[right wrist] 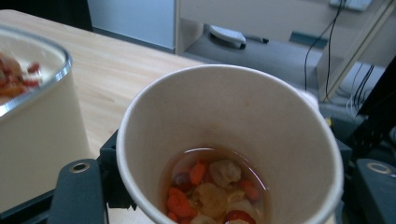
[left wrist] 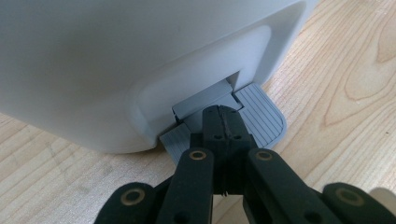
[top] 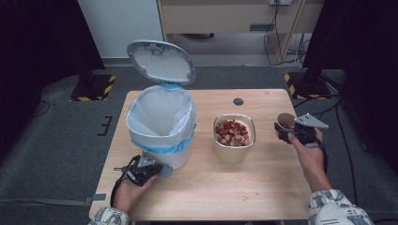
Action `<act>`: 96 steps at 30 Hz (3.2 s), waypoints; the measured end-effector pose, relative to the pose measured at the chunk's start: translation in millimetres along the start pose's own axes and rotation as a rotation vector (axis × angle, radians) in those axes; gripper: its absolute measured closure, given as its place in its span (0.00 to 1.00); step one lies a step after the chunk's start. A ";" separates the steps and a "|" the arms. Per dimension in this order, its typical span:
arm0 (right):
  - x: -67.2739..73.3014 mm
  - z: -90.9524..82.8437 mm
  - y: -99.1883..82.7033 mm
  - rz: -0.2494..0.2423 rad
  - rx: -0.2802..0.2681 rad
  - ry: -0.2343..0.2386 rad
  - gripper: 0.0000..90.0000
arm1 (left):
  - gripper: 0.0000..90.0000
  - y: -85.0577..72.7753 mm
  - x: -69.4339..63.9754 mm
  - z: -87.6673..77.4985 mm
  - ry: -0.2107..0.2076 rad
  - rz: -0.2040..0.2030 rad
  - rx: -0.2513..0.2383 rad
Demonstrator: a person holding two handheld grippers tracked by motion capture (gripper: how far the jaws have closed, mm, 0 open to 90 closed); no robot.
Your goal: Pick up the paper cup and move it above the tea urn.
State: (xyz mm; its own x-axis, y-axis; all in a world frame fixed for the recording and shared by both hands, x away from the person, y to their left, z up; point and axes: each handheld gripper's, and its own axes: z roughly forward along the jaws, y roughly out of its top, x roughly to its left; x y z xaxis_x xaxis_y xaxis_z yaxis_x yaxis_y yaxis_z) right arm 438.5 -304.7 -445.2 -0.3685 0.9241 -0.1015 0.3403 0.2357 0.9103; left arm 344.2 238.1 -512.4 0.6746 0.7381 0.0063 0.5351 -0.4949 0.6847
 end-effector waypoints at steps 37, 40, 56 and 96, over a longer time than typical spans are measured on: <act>1.2 18.6 104.7 -0.344 -0.098 0.054 0.33 | 1.00 0.9 -0.5 0.0 0.005 0.004 0.008; 5.8 20.6 111.7 -0.384 -0.109 0.054 0.33 | 1.00 0.9 -0.6 0.0 0.005 0.004 0.008; 25.3 31.3 134.3 -0.554 -0.170 0.071 0.33 | 1.00 0.9 -0.4 -0.1 0.004 0.005 0.008; 51.6 37.1 151.3 -0.670 -0.234 0.127 0.31 | 1.00 0.8 -0.3 0.0 0.004 0.004 0.008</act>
State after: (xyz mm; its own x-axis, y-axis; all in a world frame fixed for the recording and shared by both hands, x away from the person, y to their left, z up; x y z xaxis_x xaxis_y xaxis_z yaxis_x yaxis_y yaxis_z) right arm 503.1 -210.1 -327.6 -0.5355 0.5579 -0.6340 -0.1832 0.6561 0.7321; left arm 344.4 237.5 -511.8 0.6750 0.7377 0.0121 0.5359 -0.5015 0.6791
